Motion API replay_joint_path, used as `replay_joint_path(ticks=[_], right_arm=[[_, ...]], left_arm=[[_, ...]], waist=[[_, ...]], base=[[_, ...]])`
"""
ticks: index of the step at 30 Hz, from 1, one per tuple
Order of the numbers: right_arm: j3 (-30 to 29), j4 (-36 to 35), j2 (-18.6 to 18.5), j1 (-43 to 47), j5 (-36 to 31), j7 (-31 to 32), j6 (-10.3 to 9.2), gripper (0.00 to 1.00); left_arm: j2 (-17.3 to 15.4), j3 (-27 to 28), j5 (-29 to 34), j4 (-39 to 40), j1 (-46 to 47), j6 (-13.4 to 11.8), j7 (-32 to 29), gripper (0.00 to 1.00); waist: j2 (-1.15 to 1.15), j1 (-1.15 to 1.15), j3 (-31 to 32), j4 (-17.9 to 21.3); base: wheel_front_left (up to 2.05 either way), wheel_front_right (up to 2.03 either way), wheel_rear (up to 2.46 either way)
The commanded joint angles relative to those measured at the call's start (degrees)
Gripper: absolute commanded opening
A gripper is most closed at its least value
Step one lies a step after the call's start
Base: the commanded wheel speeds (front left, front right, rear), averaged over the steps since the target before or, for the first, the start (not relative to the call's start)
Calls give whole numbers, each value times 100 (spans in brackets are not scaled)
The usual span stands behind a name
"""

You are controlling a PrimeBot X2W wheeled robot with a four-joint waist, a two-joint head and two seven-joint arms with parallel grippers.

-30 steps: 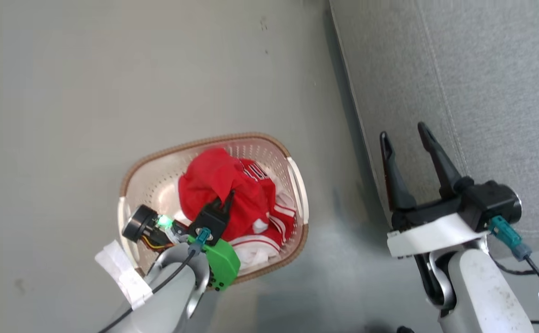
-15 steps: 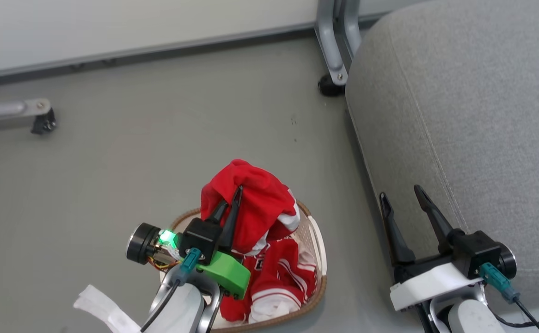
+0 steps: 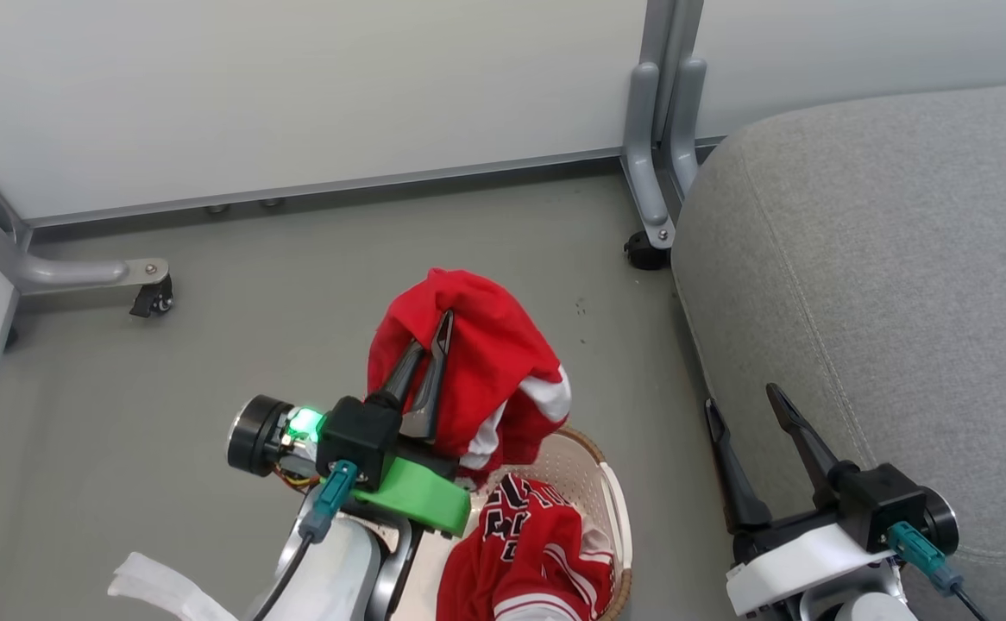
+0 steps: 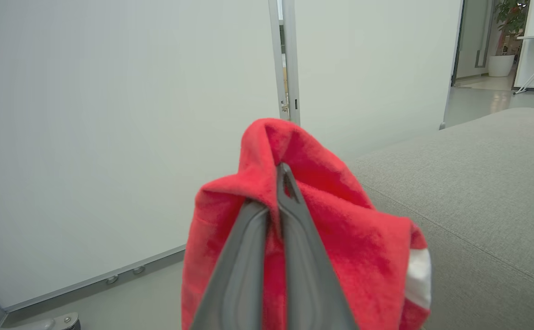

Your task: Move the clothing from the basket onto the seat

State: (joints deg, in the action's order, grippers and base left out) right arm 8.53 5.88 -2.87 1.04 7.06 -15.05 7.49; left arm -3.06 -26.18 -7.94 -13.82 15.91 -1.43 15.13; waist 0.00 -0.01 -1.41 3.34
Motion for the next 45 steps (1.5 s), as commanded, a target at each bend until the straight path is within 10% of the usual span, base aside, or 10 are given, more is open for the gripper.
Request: replay_joint_path(ticks=[1,31,32,33,45], right_arm=[[20,-13,-22,91,39,-20,0,100],[1487,96,-179,-799,475,-20,0,100],[1494,88,-190,-817,471,-20,0,76],[1533,88,-218,-824,453,-20,0,0],[1481,109,-236,-654,535,-20,0,0]], left_arm=[[-3,17,27,64,-68,32,2,0],[15,-803,-200,639,430,214,2,0],[15,-816,-198,644,453,213,3,0],[15,-835,-198,647,481,211,3,0],[2,-743,-43,527,327,303,3,0]], waist=[[0,1,23,-14],[0,1,-148,-249],[0,1,-156,-262],[0,1,-165,-278],[0,1,-244,-259]], base=[[0,0,0],[0,0,0],[0,0,0],[0,0,0],[0,0,0]])
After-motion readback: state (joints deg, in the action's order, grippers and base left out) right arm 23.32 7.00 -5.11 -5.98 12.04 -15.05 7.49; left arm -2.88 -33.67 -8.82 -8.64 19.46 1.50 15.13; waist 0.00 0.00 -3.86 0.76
